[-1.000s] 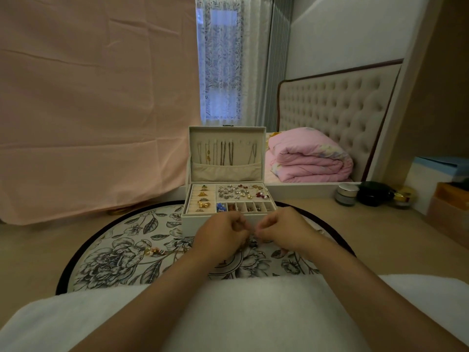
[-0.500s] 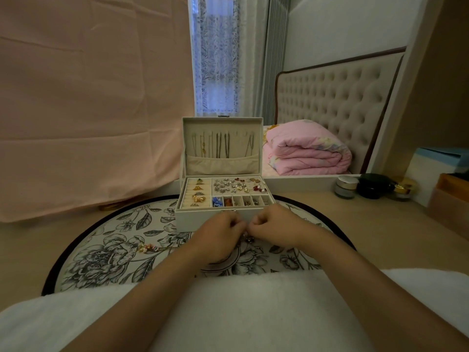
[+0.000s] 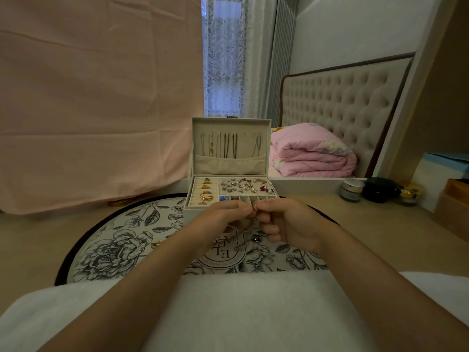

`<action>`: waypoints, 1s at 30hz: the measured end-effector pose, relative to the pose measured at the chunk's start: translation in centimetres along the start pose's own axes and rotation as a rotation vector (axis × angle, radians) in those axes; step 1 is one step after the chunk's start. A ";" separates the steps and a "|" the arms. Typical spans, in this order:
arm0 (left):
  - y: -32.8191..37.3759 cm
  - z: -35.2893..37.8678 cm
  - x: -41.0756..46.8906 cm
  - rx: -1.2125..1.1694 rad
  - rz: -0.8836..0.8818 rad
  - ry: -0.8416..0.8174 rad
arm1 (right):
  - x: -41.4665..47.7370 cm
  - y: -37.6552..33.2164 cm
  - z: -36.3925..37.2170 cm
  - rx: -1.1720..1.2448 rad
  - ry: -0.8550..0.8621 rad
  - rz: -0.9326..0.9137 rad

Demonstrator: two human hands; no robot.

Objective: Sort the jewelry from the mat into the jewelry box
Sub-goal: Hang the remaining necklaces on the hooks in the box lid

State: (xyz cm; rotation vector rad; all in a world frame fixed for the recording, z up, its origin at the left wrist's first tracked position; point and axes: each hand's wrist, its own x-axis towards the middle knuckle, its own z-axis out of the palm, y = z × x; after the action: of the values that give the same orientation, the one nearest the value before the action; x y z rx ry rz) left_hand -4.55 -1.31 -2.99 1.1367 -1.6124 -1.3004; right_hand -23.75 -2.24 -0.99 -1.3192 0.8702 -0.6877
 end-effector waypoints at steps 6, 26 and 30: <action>0.8 -0.2 -0.2 -0.019 0.026 -0.004 | 0.0 0.2 0.7 -0.233 -0.029 0.027; 1.2 0.1 0.1 0.100 0.051 0.167 | 0.2 0.5 0.7 -0.107 0.184 -0.099; 0.9 -0.5 0.1 -0.117 0.019 0.051 | 0.2 0.3 0.7 -0.048 0.218 -0.138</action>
State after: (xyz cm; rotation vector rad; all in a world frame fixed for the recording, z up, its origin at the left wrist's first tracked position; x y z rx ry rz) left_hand -4.29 -1.47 -1.98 1.0723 -1.4868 -1.3253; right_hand -23.12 -1.99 -1.27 -1.3729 0.9817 -0.9372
